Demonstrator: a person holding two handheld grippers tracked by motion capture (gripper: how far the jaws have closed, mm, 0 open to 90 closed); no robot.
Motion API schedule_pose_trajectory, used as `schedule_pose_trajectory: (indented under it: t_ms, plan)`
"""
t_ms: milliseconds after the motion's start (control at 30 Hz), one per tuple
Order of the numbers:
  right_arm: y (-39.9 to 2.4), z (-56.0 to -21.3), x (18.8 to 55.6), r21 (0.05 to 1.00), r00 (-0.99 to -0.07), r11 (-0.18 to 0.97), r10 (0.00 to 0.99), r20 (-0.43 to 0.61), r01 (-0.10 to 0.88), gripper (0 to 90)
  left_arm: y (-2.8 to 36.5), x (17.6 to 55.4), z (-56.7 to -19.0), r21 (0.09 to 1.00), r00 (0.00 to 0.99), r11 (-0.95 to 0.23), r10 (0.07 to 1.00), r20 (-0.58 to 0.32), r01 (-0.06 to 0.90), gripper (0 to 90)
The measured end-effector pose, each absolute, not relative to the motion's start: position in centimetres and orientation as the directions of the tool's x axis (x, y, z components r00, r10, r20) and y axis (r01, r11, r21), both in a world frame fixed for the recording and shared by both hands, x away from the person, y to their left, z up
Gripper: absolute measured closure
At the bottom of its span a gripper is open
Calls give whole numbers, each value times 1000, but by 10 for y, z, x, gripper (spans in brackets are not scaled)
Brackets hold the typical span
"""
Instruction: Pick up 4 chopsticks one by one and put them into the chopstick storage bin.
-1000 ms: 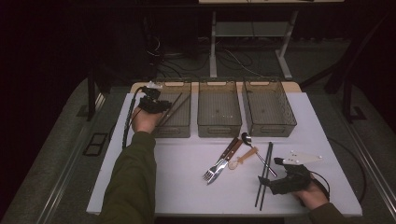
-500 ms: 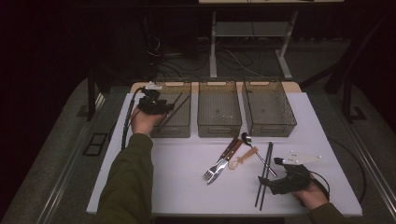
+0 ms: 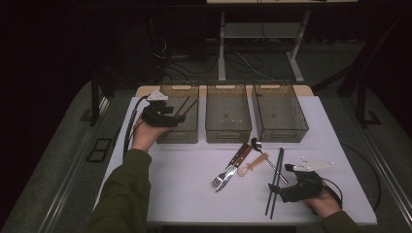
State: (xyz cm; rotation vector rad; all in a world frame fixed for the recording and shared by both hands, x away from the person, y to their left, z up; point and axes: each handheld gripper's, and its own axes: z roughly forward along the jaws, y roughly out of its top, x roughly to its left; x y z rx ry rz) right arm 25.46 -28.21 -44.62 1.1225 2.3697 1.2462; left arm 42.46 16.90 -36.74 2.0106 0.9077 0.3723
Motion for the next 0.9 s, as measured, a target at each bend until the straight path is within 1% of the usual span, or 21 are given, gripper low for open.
schedule_pose_trajectory:
  t_ms: [100, 200, 367, 667, 900]
  plan:
    - [-282, -446, 255, 782, -676, 343, 724, 133, 521, 16, 167, 414, -368, 808, 711, -382, 700, -64, 449, 263]
    - [-282, -446, 255, 782, -676, 343, 724, 133, 521, 16, 164, 403, -370, 818, 726, -373, 684, -76, 438, 221]
    - [-282, -447, 255, 781, -675, 341, 726, 135, 523, 16, 158, 386, -371, 822, 746, -387, 663, -67, 418, 153]
    - [-282, -446, 255, 781, -674, 340, 726, 136, 524, 16, 152, 361, -375, 832, 787, -399, 612, -71, 386, 123]
    - [-282, -446, 254, 782, -675, 341, 725, 135, 522, 16, 149, 341, -380, 832, 806, -407, 587, -77, 376, 25]
